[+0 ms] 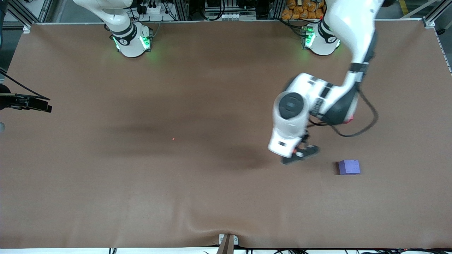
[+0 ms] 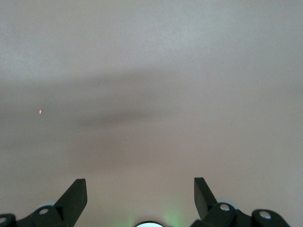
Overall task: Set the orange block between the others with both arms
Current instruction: 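Carry the orange cube with the left gripper toward the pink and blue cubes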
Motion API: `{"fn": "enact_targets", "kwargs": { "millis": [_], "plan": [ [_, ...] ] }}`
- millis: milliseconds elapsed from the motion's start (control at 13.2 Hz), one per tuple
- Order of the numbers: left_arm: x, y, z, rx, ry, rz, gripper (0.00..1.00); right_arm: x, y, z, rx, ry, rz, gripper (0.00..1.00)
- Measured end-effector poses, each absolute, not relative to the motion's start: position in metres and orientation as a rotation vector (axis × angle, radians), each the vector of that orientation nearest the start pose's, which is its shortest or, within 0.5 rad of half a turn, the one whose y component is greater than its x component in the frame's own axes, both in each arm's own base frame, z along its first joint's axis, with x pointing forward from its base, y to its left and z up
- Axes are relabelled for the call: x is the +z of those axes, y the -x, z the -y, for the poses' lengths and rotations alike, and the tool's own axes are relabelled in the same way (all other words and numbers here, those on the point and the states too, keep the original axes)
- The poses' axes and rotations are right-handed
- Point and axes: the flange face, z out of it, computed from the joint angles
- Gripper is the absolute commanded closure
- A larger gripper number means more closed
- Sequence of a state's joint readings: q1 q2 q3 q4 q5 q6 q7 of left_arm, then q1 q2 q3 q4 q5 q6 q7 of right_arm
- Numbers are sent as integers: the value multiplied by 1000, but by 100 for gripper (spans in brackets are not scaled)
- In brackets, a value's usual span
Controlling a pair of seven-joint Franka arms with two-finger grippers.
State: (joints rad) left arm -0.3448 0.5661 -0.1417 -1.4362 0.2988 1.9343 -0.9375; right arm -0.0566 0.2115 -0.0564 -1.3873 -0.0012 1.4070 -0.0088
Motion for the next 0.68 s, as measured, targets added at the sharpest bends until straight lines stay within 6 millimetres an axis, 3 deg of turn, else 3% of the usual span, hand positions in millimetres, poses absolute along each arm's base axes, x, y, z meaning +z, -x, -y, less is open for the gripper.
{"fn": "enact_targets", "kwargs": {
  "millis": [226,453,679],
  "plan": [
    [346,-652,231,-47,2870,542,100,575,-596,64,301,3124,-161,0],
    [317,-639,192,77,2855,410,100,575,-596,64,300,3124,-161,0],
    [304,-625,154,150,2859,288,100,575,-596,64,300,3124,-161,0]
  ]
}}
